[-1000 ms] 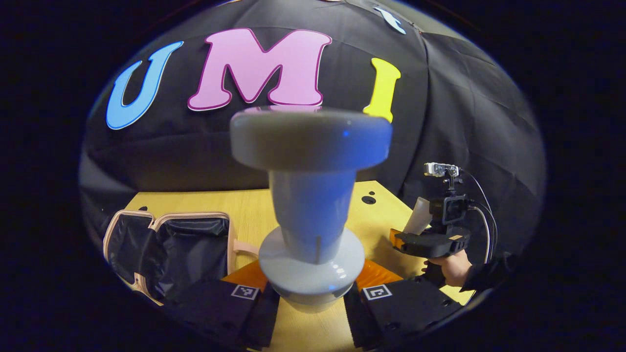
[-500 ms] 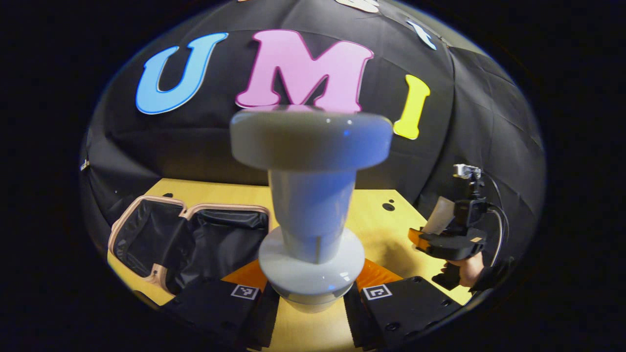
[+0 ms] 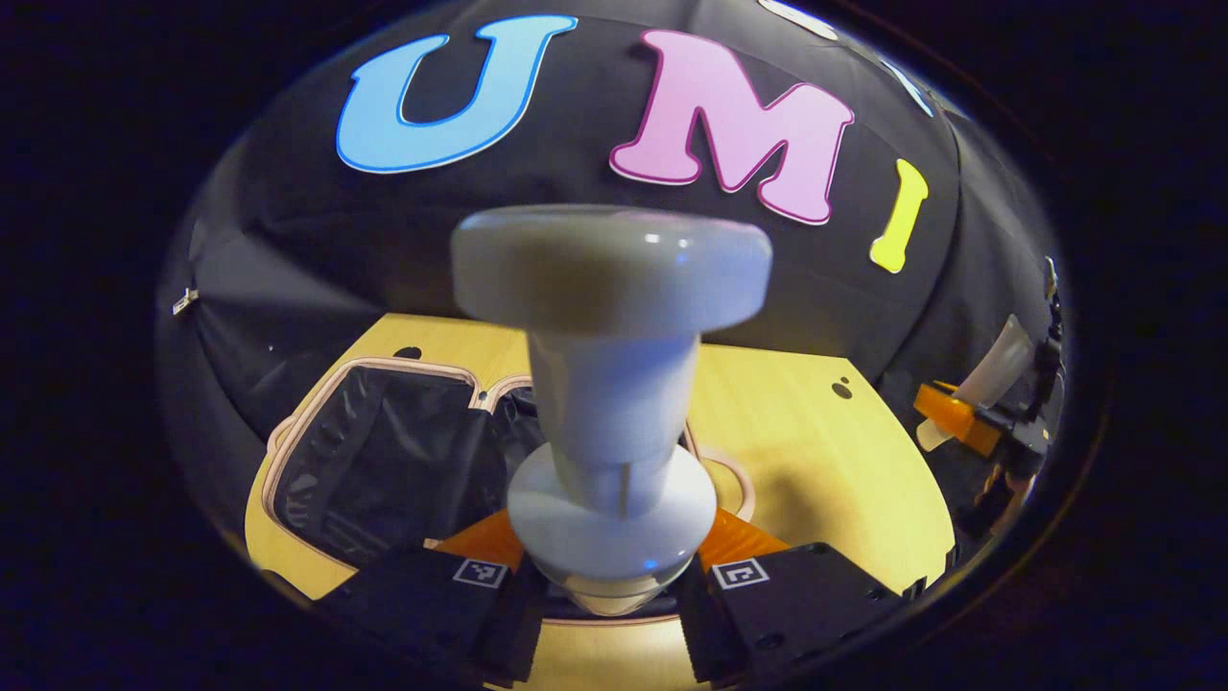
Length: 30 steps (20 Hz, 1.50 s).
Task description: First open the suitcase, pack the skin care products into it, and then close the suitcase.
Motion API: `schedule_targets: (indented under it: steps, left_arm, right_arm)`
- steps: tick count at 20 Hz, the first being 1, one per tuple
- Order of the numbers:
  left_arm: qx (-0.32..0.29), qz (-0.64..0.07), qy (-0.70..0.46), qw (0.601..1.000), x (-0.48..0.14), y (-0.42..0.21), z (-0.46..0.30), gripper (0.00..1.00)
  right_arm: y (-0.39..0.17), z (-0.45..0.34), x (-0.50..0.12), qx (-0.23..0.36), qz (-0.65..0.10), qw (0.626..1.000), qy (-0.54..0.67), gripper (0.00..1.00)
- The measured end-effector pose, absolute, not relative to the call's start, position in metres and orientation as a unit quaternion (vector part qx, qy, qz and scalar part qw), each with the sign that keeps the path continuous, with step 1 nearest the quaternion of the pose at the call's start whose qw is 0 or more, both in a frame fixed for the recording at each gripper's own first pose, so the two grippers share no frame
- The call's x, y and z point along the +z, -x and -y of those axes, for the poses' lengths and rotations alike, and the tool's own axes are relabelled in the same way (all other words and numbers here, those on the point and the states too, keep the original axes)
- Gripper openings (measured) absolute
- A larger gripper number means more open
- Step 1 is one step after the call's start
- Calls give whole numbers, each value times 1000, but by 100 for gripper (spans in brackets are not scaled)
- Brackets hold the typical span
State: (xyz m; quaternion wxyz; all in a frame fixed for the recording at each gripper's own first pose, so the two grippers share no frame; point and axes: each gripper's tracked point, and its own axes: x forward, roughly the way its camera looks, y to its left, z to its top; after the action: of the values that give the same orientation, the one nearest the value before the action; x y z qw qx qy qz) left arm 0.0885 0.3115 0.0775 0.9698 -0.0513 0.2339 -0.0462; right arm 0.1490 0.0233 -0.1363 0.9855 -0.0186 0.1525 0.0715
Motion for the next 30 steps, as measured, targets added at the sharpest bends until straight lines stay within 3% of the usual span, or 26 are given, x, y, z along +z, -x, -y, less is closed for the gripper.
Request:
schedule_targets:
  steps: [3, 4, 11, 14, 18, 23, 27, 29, 30]
  left_arm:
    - [-60, -292, 36, 954, 51, -108, -326, 66]
    - [-64, -313, 33, 947, 41, -112, -330, 63]
    - [-50, -450, 2, 891, -31, -143, -337, 63]
    - [-32, -499, -13, 866, -56, -153, -342, 66]
    - [0, -535, -1, 845, -66, -164, -344, 63]
    - [14, -486, 5, 874, -44, -174, -345, 66]
    - [27, -385, 67, 920, 11, -149, -357, 67]
    - [42, -343, 70, 936, 35, -123, -380, 76]
    - [54, -328, 63, 941, 43, -107, -395, 85]
  right_arm:
    - [-140, -70, -123, 127, -147, 981, 6, 39]
    - [-137, -81, -121, 143, -147, 979, 7, 39]
    - [-119, -154, -124, 237, -147, 960, -1, 38]
    - [-118, -170, -132, 261, -156, 953, -3, 38]
    - [-122, -179, -147, 270, -180, 946, -13, 38]
    - [-135, -185, -171, 252, -221, 941, -39, 38]
    - [-139, -205, -188, 244, -247, 937, -34, 38]
    - [-137, -222, -201, 243, -263, 933, -30, 38]
    - [-135, -232, -209, 242, -276, 930, -32, 38]
